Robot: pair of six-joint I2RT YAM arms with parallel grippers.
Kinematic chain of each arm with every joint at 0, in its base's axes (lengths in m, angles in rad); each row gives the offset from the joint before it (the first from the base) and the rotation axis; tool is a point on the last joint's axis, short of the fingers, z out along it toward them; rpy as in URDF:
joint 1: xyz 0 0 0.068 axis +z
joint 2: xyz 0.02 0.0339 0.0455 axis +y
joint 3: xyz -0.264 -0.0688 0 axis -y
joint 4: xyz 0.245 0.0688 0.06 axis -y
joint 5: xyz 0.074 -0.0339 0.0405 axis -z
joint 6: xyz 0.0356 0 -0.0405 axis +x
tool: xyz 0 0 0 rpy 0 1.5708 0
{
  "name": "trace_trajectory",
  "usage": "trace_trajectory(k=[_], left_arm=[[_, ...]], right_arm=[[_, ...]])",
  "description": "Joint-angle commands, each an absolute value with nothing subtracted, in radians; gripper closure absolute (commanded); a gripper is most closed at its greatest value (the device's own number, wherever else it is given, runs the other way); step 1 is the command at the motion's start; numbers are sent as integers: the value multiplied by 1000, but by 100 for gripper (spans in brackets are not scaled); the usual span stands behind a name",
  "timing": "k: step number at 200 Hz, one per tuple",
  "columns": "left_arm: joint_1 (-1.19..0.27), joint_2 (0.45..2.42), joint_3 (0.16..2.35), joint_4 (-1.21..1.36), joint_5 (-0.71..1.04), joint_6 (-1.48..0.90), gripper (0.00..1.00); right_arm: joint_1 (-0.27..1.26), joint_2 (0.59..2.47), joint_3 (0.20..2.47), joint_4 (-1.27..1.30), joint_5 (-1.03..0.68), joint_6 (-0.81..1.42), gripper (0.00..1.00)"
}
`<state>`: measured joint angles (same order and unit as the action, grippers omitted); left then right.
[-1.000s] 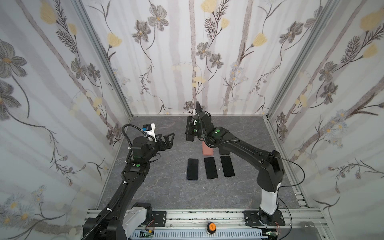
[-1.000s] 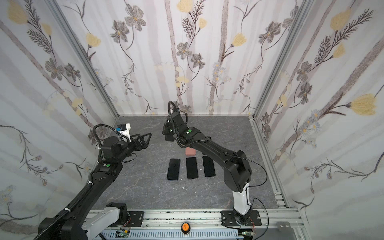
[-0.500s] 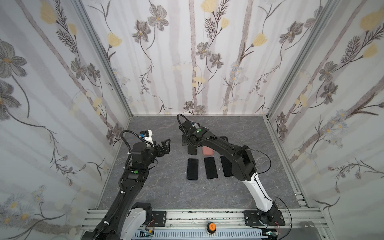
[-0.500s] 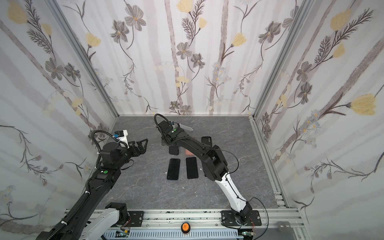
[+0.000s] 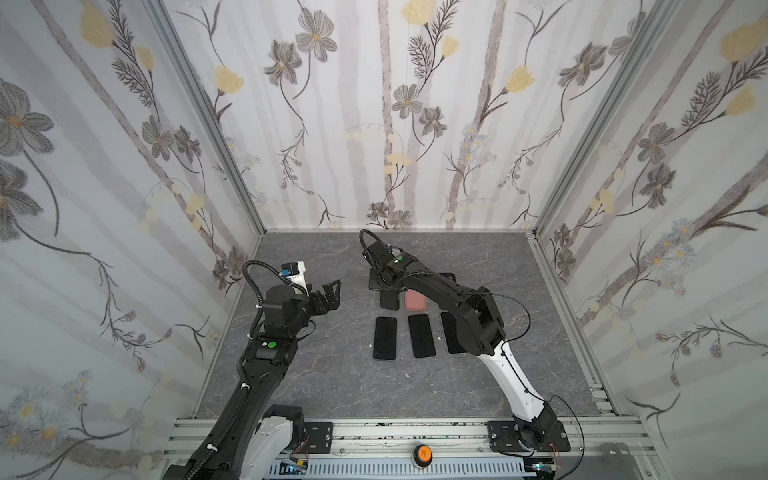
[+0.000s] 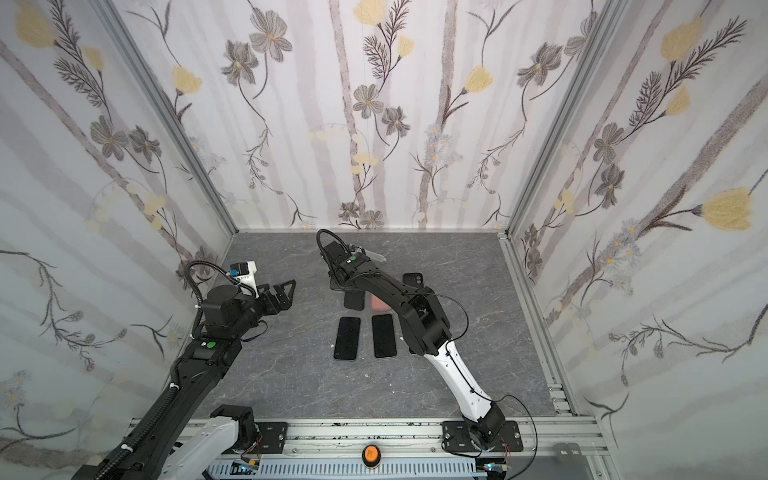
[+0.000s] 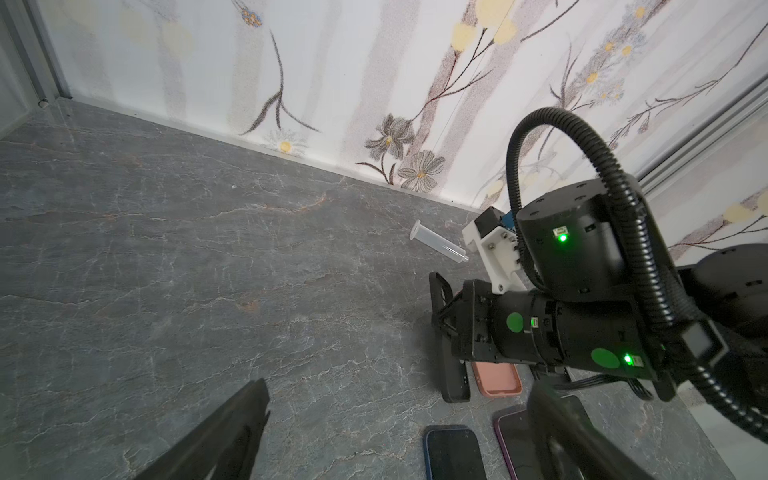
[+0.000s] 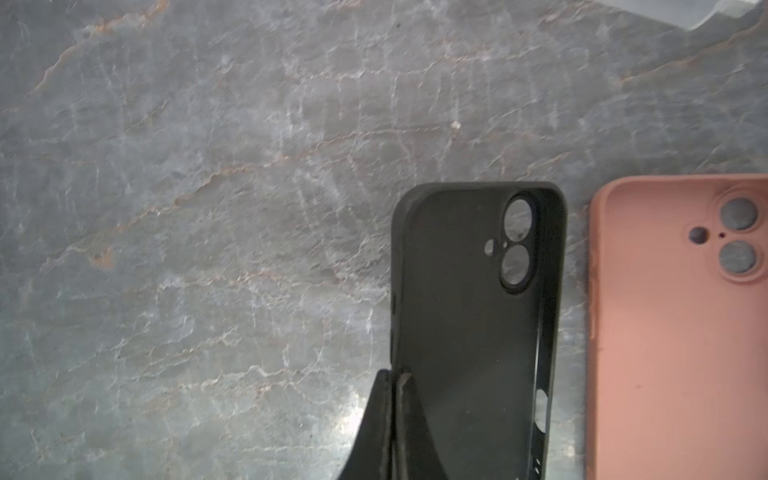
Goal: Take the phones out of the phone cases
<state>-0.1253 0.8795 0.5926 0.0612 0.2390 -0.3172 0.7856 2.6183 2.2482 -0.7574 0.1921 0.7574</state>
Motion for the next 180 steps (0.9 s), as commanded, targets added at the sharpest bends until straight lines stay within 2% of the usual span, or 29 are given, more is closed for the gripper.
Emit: trace_trajectory(k=[1, 53, 86, 115, 151, 180], left_arm=[[-126, 878, 596, 64, 227, -310, 0], [-126, 865, 586, 54, 217, -316, 0], [-126, 871, 584, 50, 217, -316, 0], [-126, 861, 587, 39, 191, -315, 0], [-188, 867, 607, 41, 127, -291, 0], [-297, 911, 623, 98, 26, -284, 0]], right_arm=[[790, 2637, 2270, -738, 193, 746, 100], [782, 2654, 2284, -729, 174, 747, 97], [779, 2653, 2284, -714, 148, 752, 75], [778, 2612, 2285, -686, 126, 748, 65], [773, 2475, 2260, -706, 157, 701, 60], [767, 2214, 1998, -567, 278, 577, 50]])
